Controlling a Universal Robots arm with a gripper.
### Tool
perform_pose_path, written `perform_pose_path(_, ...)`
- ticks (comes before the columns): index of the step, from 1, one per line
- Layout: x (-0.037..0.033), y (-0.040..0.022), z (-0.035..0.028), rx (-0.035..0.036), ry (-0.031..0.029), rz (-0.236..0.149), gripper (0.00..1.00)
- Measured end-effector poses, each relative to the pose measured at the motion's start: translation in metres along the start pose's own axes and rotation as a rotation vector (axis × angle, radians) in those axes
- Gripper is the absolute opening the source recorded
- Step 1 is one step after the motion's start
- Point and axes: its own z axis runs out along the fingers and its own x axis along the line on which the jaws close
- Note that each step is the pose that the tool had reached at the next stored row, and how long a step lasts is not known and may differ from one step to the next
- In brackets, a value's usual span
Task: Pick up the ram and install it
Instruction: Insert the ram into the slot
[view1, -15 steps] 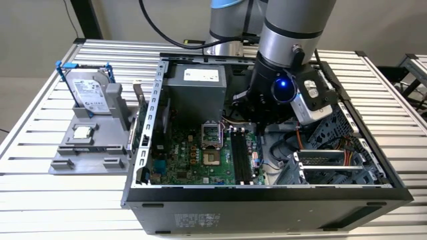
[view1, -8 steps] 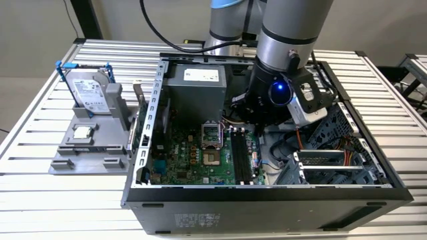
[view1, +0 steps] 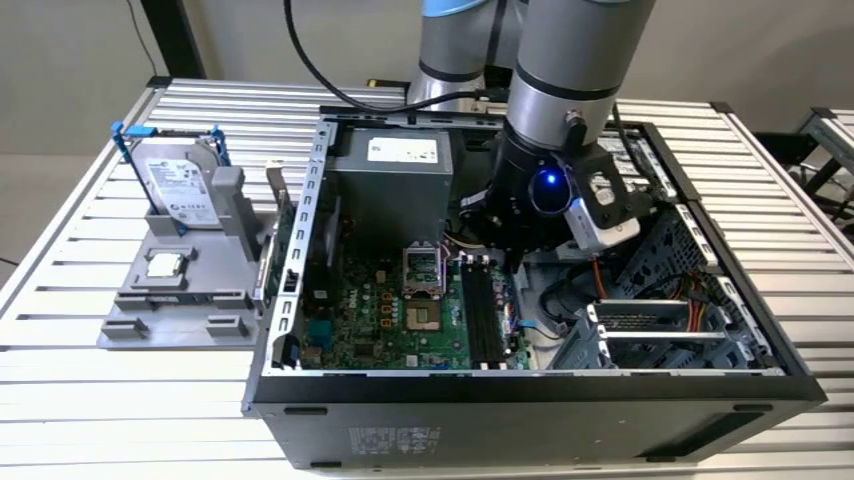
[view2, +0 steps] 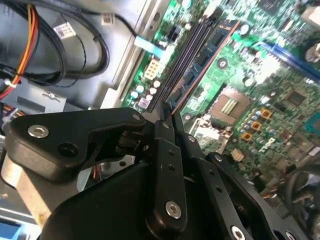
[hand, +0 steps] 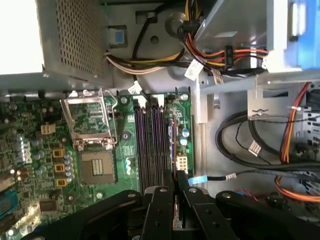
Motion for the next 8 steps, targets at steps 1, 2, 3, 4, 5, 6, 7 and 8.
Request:
perform_pose_path(1,0.0003,0.0037,0.0018,-0.0002,0.0000,0.000,0.00)
perform_pose_path(2,0.0006,0.0068,0.0036,-0.0001,-0.0001,-0.001,0.00)
perform_pose_path(3,0.0007,0.0077,0.0056,-0.0004,-0.0002,-0.001,0.00)
perform_pose_path(4,0.0007,0.0078,0.0071,-0.0003,-0.0002,-0.001,0.00)
perform_pose_path(5,0.0009,0.0078,0.0073,0.0000,0.0005,-0.002,0.00)
perform_pose_path(6,0.0009,0.0078,0.0073,0.0003,0.0019,-0.002,0.00)
perform_pose_path(7,0.0009,0.0070,0.0076,0.0002,0.0024,-0.001,0.00)
perform_pose_path(8,0.0006,0.0041,0.0082,0.0003,0.0024,-0.002,0.00)
